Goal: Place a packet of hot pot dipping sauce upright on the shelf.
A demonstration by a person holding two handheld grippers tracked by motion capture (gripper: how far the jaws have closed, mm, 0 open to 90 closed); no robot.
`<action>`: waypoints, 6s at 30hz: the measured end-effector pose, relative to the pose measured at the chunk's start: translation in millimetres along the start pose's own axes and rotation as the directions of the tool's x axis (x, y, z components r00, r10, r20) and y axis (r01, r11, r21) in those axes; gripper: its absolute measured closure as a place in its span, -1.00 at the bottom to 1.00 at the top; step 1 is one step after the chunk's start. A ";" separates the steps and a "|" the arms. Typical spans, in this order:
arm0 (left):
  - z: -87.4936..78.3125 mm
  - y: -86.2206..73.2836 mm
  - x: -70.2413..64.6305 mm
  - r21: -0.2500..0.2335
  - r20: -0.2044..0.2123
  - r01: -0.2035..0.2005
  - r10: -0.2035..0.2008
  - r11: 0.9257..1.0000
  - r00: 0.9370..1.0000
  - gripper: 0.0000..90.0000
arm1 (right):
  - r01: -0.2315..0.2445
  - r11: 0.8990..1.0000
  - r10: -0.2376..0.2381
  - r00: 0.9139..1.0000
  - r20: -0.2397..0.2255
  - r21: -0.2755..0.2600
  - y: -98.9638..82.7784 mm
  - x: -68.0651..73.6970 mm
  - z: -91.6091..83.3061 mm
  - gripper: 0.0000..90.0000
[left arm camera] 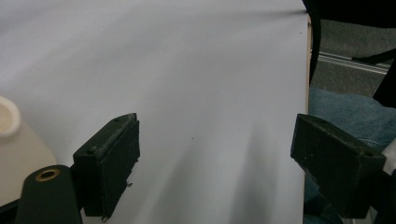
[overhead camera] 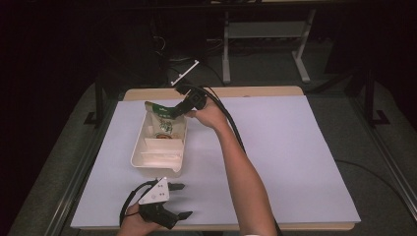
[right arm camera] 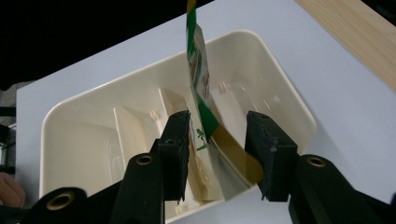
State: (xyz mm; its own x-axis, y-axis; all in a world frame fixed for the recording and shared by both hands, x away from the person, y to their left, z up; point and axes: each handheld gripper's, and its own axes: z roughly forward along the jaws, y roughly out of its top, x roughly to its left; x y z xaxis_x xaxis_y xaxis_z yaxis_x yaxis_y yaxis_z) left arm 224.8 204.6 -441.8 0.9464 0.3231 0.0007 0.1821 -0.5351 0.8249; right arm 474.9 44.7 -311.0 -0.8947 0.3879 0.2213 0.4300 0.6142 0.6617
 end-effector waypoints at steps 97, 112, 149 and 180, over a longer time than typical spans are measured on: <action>5.4 -0.8 -0.8 0.023 0.004 0.001 -0.002 1.000 1.000 -0.66 | -0.094 0.985 0.096 0.995 0.012 -0.146 -138.4 12.5 -101.7 -0.09; 5.5 -1.1 -0.4 0.023 0.006 0.004 -0.004 1.000 1.000 -0.66 | -0.115 0.982 0.115 0.993 -0.007 -0.150 -165.8 14.2 -102.3 -0.13; 6.0 -1.2 -0.2 0.026 0.006 0.006 -0.006 1.000 1.000 -0.66 | -0.136 0.976 0.137 0.991 -0.006 -0.169 -217.8 26.3 -111.1 -0.22; 9.4 -0.9 -2.6 0.029 0.009 0.006 -0.007 1.000 1.000 -0.66 | -0.191 0.959 0.195 0.981 0.001 -0.211 -281.1 37.1 -128.7 -0.23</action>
State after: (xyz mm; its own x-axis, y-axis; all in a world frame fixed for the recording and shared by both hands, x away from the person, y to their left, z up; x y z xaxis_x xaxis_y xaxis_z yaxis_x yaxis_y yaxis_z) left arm 224.7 196.9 -447.9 0.9474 0.3198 -0.0097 0.1957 -0.5552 0.8084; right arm 305.3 -202.1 -396.6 -0.7935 0.5012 0.3453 0.5573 0.3703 0.7431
